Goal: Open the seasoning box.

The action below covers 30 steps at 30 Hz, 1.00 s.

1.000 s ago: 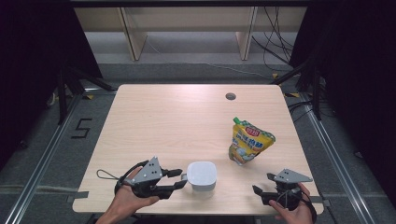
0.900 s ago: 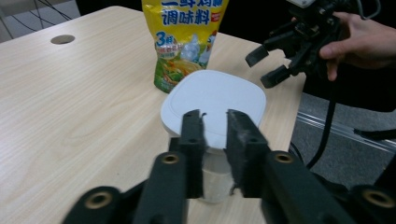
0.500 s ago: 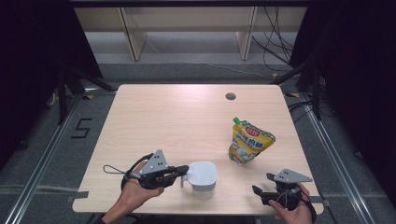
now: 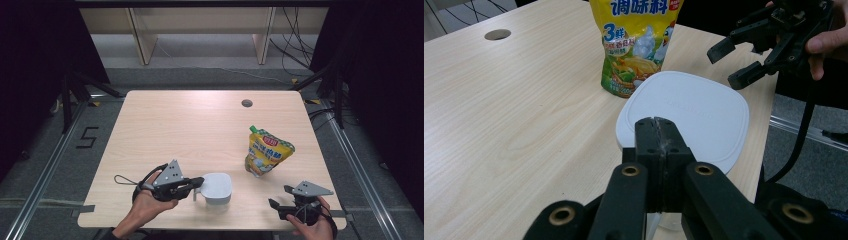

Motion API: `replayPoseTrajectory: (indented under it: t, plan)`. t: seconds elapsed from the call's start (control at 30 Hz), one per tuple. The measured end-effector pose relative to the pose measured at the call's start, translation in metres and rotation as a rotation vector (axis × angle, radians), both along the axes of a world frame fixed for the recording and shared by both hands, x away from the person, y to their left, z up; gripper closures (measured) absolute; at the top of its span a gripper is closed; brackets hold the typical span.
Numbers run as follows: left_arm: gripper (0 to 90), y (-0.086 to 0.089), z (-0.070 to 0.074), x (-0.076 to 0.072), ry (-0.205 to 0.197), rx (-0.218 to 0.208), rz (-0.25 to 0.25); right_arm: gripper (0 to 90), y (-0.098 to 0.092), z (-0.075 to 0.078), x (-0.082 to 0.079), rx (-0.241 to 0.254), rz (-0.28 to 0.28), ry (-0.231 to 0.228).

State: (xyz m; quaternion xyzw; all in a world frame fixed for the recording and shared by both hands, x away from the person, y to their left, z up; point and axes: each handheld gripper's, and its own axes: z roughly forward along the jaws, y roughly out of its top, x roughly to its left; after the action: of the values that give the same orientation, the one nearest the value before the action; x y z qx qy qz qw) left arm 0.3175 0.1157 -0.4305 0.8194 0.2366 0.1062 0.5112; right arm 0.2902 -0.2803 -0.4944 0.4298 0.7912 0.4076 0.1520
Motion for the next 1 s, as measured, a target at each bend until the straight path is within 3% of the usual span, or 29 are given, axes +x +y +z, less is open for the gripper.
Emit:
replayPoseTrajectory:
  t: [0.07,0.17,0.23,0.3,0.33,0.37,0.43,0.47,0.57,0.7,0.73,0.77,0.9,0.93,0.97,1.0]
  plan:
    - [88.9,0.0,-0.001,0.0,0.002,-0.006,0.002,21.6,0.0,0.001,0.0,0.006,0.003,0.008]
    - [88.9,0.001,-0.001,0.001,-0.008,-0.003,-0.005,20.6,0.0,0.001,0.002,0.001,0.027,-0.056]
    - [88.9,0.002,-0.001,0.0,-0.008,-0.004,-0.002,19.8,0.003,0.004,-0.001,0.022,-0.018,-0.041]
    - [88.9,0.002,-0.001,0.0,-0.007,-0.006,-0.002,19.3,0.004,0.006,-0.001,0.005,-0.024,-0.061]
    - [88.9,0.003,-0.002,0.001,-0.005,-0.007,-0.002,21.4,0.007,0.007,-0.003,0.018,-0.029,-0.051]
    - [88.9,0.003,-0.002,0.001,-0.001,-0.006,-0.005,24.2,0.006,0.009,-0.002,0.007,-0.003,-0.077]
    - [88.8,0.004,-0.002,0.002,-0.001,-0.013,-0.008,29.1,0.01,0.011,-0.004,0.027,0.021,-0.084]
    - [88.9,0.004,-0.003,0.001,0.006,-0.018,-0.002,31.5,0.014,0.013,-0.006,0.044,0.016,-0.07]
    - [88.8,0.004,-0.003,0.001,0.004,-0.015,-0.002,41.6,0.022,0.02,-0.008,0.007,0.077,-0.145]
    - [88.7,0.006,-0.004,0.0,0.0,-0.017,0.003,51.9,0.037,0.03,-0.014,0.057,0.128,-0.18]
    - [88.7,0.006,-0.005,0.0,0.001,-0.026,0.0,56.0,0.039,0.032,-0.013,0.046,0.158,-0.223]
    - [88.7,0.006,-0.005,0.0,-0.002,-0.023,-0.001,58.5,0.043,0.034,-0.014,0.058,0.167,-0.212]
    - [88.6,0.007,-0.005,0.0,0.001,-0.021,0.001,68.8,0.051,0.04,-0.015,0.094,0.218,-0.247]
    - [88.6,0.008,-0.004,0.001,-0.012,-0.008,-0.007,71.5,0.054,0.041,-0.018,0.111,0.208,-0.224]
    - [88.6,0.008,-0.005,0.001,-0.01,-0.011,-0.005,74.6,0.056,0.042,-0.016,0.117,0.227,-0.242]
    - [88.6,0.008,-0.005,0.001,0.006,-0.02,0.001,76.1,0.058,0.043,-0.016,0.113,0.223,-0.227]
